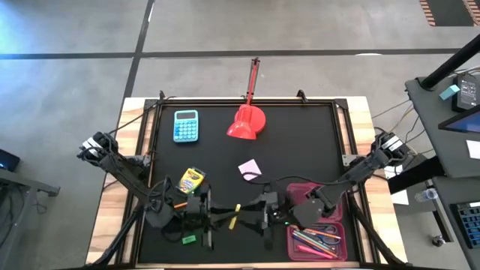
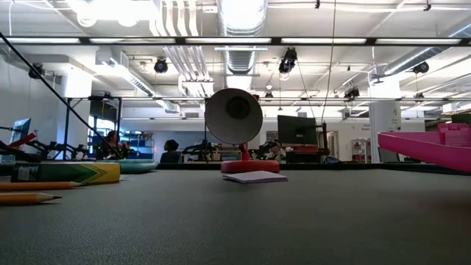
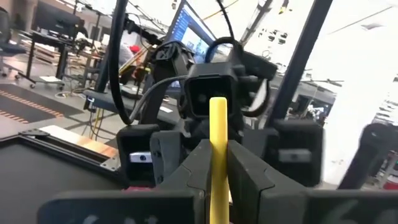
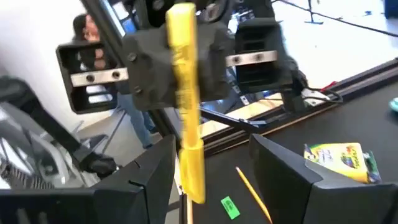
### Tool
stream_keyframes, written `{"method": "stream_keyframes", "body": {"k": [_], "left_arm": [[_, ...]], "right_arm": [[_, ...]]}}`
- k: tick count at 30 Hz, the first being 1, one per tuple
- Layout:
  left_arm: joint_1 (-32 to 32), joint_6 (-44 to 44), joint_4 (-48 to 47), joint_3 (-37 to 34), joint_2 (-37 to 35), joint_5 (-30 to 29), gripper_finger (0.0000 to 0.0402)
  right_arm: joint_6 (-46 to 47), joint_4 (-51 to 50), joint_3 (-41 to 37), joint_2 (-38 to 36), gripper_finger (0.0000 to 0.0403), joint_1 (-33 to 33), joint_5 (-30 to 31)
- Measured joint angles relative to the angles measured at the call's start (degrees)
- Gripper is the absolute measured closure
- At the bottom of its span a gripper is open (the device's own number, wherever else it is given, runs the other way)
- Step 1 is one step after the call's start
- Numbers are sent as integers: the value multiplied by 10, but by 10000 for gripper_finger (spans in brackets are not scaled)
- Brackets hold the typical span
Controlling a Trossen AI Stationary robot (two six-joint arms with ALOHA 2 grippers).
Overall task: Pack school essentials
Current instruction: Put the yellow pen into the pink supply box
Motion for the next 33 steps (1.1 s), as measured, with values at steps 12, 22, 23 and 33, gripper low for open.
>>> {"method": "stream_keyframes", "body": {"k": [12,22,23,33], "left_arm": [[12,4,0,2,0,2,384],[12,5,-1,7,0,3,384],[12,5,-1,7,0,4,384],[12,4,-14,7,0,35,321]], "right_arm": [[-30,-131,103,37,232,-16,-4],[1,-138,124,41,380,-16,-3],[8,-137,124,41,380,-16,-2],[79,-199,124,28,381,-15,-24]]}}
